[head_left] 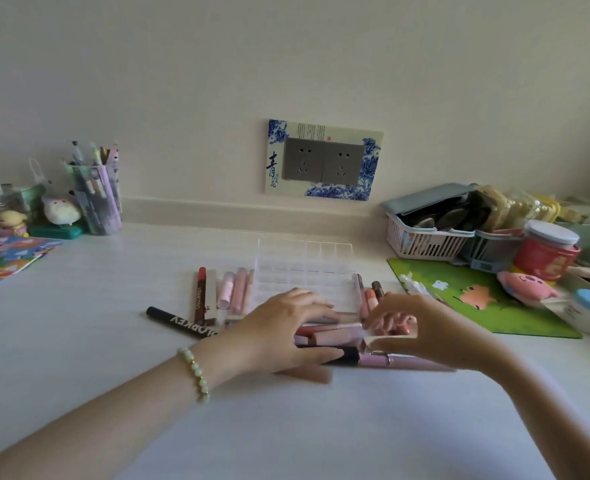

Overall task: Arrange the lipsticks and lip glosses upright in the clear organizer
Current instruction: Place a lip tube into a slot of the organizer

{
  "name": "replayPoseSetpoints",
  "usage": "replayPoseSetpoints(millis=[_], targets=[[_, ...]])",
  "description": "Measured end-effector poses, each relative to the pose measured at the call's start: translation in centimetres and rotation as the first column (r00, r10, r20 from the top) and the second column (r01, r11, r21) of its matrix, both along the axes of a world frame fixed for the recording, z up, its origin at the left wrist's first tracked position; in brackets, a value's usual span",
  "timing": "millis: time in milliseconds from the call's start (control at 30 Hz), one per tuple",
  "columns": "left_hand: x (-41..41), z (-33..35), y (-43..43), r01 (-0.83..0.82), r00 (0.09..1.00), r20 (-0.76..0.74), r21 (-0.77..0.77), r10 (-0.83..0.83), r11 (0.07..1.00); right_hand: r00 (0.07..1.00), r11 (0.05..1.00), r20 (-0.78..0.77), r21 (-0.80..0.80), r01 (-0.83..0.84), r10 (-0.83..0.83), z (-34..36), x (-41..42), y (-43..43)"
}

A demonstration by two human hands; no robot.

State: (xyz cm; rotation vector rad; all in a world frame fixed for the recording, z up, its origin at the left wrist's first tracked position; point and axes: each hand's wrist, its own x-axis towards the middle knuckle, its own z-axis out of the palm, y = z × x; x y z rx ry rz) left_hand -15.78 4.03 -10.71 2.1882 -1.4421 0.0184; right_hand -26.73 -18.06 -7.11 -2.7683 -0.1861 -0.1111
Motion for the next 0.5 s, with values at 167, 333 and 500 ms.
replayPoseSetpoints(millis=[167,333,500], targets=[[-0.8,-0.1,-2.4,0.047,0.997,0.060,-0.014,-0.047,0.999,0.999,0.997,0.018,-0.070,0.045,-0.044,-1.3,-1.6,-2.5],[-1.6,-0.1,-4.7,0.053,0.990,0.135,-0.047,-0.046,0.997,0.999,0.995,0.028,-0.093,0.048,-0.045,-2.1,-1.7,-2.5],[-1.7,0.2,-5.2,0.020,0.991,0.137,-0.074,-0.010,0.997,0.999,0.997,0.049,-0.073,0.019,-0.016,-2.7,-1.7,-2.4]])
